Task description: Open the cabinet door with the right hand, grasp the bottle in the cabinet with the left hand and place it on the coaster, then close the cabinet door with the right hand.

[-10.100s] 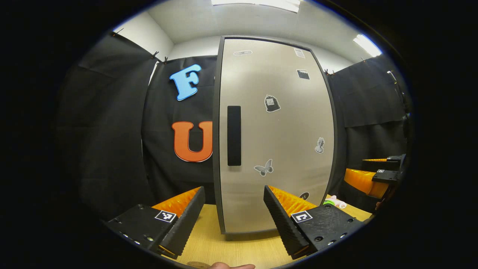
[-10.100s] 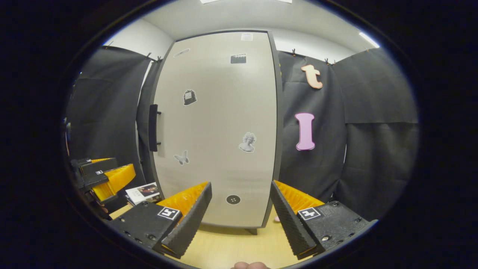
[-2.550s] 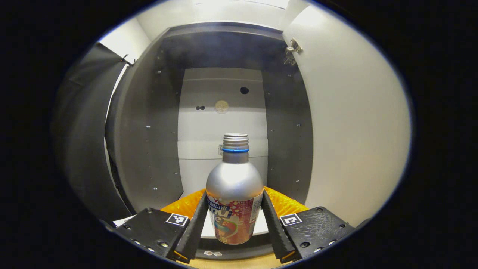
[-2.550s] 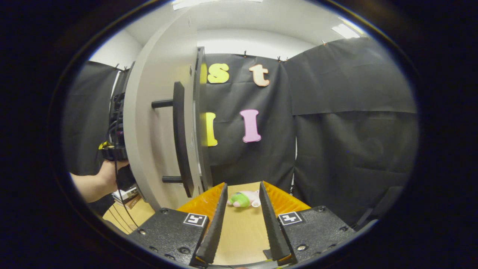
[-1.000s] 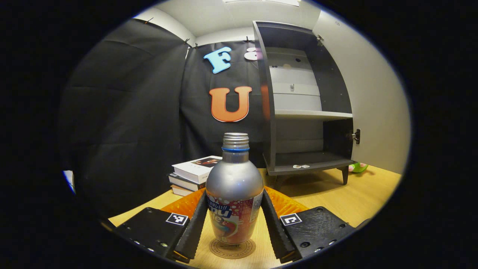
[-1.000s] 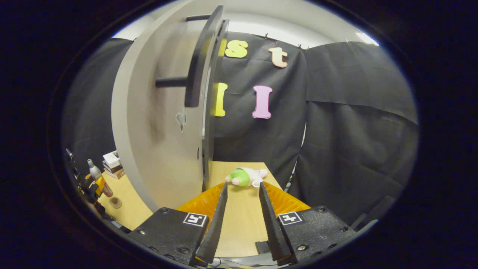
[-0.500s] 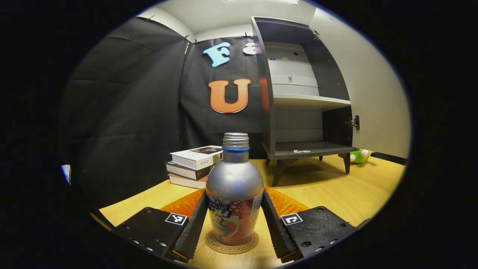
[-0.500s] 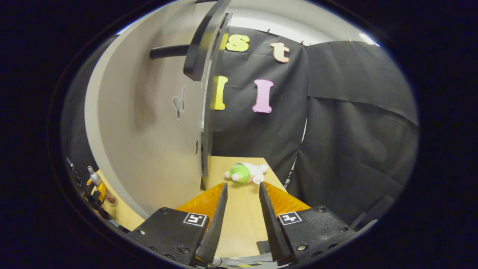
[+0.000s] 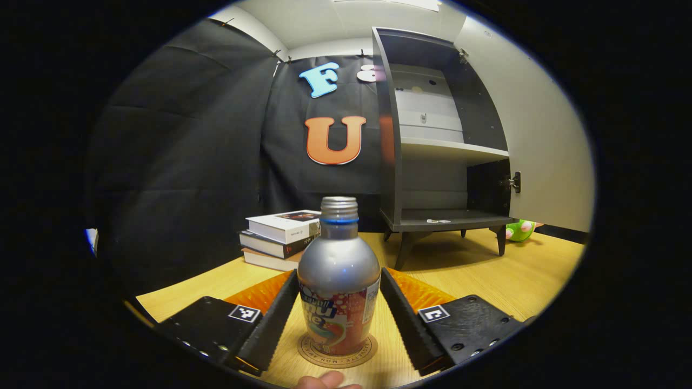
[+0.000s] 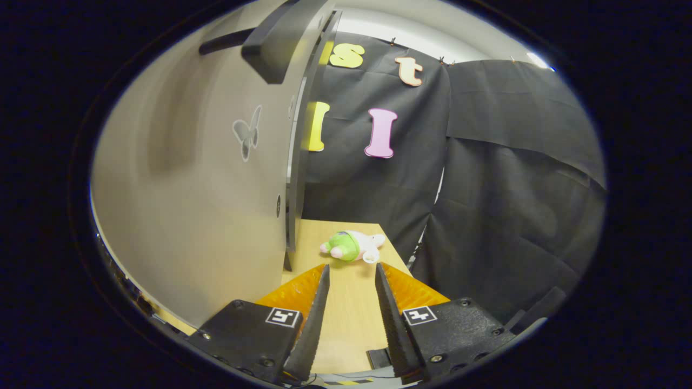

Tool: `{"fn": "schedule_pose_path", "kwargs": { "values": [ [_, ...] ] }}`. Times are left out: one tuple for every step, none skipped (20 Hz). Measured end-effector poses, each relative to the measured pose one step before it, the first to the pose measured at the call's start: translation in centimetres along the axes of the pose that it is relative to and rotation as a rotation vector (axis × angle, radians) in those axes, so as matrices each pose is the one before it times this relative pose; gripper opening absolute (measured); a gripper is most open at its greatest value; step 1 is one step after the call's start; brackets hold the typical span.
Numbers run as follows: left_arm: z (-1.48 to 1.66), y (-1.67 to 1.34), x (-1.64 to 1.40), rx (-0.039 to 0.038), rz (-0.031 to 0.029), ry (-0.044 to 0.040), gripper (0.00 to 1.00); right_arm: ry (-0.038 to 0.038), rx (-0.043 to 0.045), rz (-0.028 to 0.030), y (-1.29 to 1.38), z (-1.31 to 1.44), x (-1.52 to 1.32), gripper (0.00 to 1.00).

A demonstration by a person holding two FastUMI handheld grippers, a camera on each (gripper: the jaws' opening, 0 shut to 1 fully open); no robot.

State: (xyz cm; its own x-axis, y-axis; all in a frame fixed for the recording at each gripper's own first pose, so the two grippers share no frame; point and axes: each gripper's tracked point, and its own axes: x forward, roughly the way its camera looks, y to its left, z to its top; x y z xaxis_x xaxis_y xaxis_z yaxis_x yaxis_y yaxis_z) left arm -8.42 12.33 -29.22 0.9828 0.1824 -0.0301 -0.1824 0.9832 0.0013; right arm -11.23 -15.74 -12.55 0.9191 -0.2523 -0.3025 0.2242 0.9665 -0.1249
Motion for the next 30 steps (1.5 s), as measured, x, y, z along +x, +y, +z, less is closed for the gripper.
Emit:
{"fn": "schedule_pose_path", "kwargs": {
  "values": [
    [0.375, 0.143, -0.118, 0.00318, 0.00352, -0.0052, 0.86, 0.00408, -0.00035, 0.00198, 0.02, -0.006, -0.023, 0.5],
    [0.184, -0.084, 0.069, 0.00182, -0.00363, 0.00476, 0.98, 0.00288, 0.00042, 0.00438, 0.048, -0.099, -0.014, 0.51],
    [-0.065, -0.121, -0.037, 0.00181, -0.00355, 0.01336, 0.98, 0.00147, 0.00235, 0.003, 0.062, 0.038, 0.048, 0.56],
    [0.206, 0.109, -0.1, 0.00388, 0.00137, 0.0139, 0.98, 0.00162, 0.0018, 0.00163, -0.06, -0.17, -0.057, 0.56],
    [0.63, 0.18, -0.191, 0.00614, 0.00511, 0.00349, 0.98, -0.00005, 0.00026, 0.00451, 0.018, 0.053, 0.065, 0.51],
    [0.877, 0.153, -0.259, 0.0076, 0.00352, -0.00077, 0.98, -0.00142, -0.00193, 0.00665, 0.109, -0.052, -0.004, 0.51],
    [0.945, -0.051, -0.325, 0.00682, -0.00187, -0.00137, 0.98, -0.00304, -0.00949, 0.0078, 0.089, 0.075, 0.096, 0.51],
    [1.11, -0.296, -0.391, 0.00532, -0.0131, 0.00043, 0.98, -0.0044, -0.00582, 0.0112, 0.144, 0.015, -0.056, 0.56],
    [1.164, -0.173, -0.398, 0.01192, -0.00577, 0.00247, 0.98, -0.00527, -0.00395, 0.01285, 0.122, 0.159, 0.105, 0.56],
    [1.459, 0.043, -0.488, 0.0172, -0.00139, -0.00697, 0.98, -0.00428, -0.00316, 0.00899, -0.102, 0.016, -0.064, 0.56],
    [1.698, -0.139, -0.347, 0.01356, -0.00676, -0.00901, 0.98, -0.00342, -0.00047, 0.00926, 0.139, 0.135, 0.086, 0.56],
    [1.918, -0.493, -0.293, 0.00922, -0.01184, -0.00417, 0.98, -0.00224, -0.00227, 0.00771, 0.086, 0.042, 0.07, 0.56],
    [1.717, -0.513, -0.308, 0.00626, -0.01509, -0.00003, 0.98, -0.00055, -0.00146, 0.00595, 0.091, 0.237, 0.017, 0.56],
    [2.031, -0.514, -0.236, 0.00558, -0.00766, -0.00748, 0.98, 0.00115, 0.00228, 0.0079, 0.034, 0.04, -0.079, 0.56],
    [2.277, -0.488, 0.012, -0.00223, -0.00997, -0.00495, 0.98, 0.00044, 0.00693, 0.00963, 0.111, 0.066, -0.037, 0.56],
    [2.128, -0.867, 0.119, -0.01538, -0.01325, -0.00027, 0.98, 0.00248, 0.00257, 0.00829, 0.138, 0.009, -0.202, 0.56],
    [2.106, -0.973, 0.241, -0.02614, -0.0137, 0.00359, 0.98, -0.00077, 0.00324, 0.0056, -0.046, 0.165, -0.103, 0.56],
    [2.206, -1.125, 0.423, -0.03634, -0.01105, -0.00045, 0.98, 0.0062, 0.00928, 0.0054, 0.062, -0.118, -0.08, 0.56],
    [1.932, -1.149, 0.42, -0.04121, -0.01175, 0.01354, 0.98, 0.01005, 0.01396, 0.00881, 0.123, -0.264, -0.21, 0.56],
    [2.022, -1.345, 0.402, -0.04308, -0.01204, 0.00818, 0.98, 0.00647, 0.01417, 0.00584, -0.029, -0.127, -0.252, 0.56],
    [1.712, -1.087, 0.549, -0.03471, -0.00317, 0.00685, 0.97, 0.00745, 0.01846, 0.00086, -0.059, -0.366, -0.505, 0.56],
    [1.41, -0.993, 0.362, -0.02754, -0.01154, -0.00038, 0.97, 0.00465, 0.0263, 0.00328, 0.031, -0.733, -0.761, 0.56],
    [1.578, -0.898, 0.397, -0.00748, -0.00217, -0.02626, 0.98, -0.00191, 0.0157, -0.00038, -0.106, -0.649, -0.753, 0.56],
    [1.307, -0.417, 0.58, 0.01011, 0.0054, -0.02973, 0.98, -0.0019, -0.00404, -0.0104, -0.386, -0.743, -0.409, 0.56],
    [0.773, -0.471, 0.427, 0.01281, -0.00411, -0.01689, 0.98, 0.00498, -0.0082, -0.01152, -0.584, -0.77, -0.305, 0.53],
    [0.174, -0.75, 0.165, 0.01393, -0.00865, -0.00649, 0.96, 0.00631, -0.00057, -0.0103, -0.747, -0.778, -0.316, 0.57],
    [-0.054, -0.816, 0.183, 0.01806, -0.01261, 0.0042, 0.95, 0.00077, 0.01127, -0.01073, -0.952, -0.191, -0.333, 0.54],
    [-0.083, -0.61, -0.02, 0.02021, -0.0072, 0.00177, 0.95, -0.00847, 0.01949, -0.02255, -1.359, 0.326, -0.513, 0.58],
    [-0.041, -0.546, 0.22, 0.01271, -0.01253, -0.00296, 0.95, -0.01569, 0.02481, -0.02314, -1.233, 1.163, -0.394, 0.58],
    [-0.388, -0.767, 0.14, 0.01039, -0.01339, 0.01106, 0.95, -0.01996, 0.02949, -0.01423, -0.876, 1.513, -0.312, 0.58]
  ]
}}
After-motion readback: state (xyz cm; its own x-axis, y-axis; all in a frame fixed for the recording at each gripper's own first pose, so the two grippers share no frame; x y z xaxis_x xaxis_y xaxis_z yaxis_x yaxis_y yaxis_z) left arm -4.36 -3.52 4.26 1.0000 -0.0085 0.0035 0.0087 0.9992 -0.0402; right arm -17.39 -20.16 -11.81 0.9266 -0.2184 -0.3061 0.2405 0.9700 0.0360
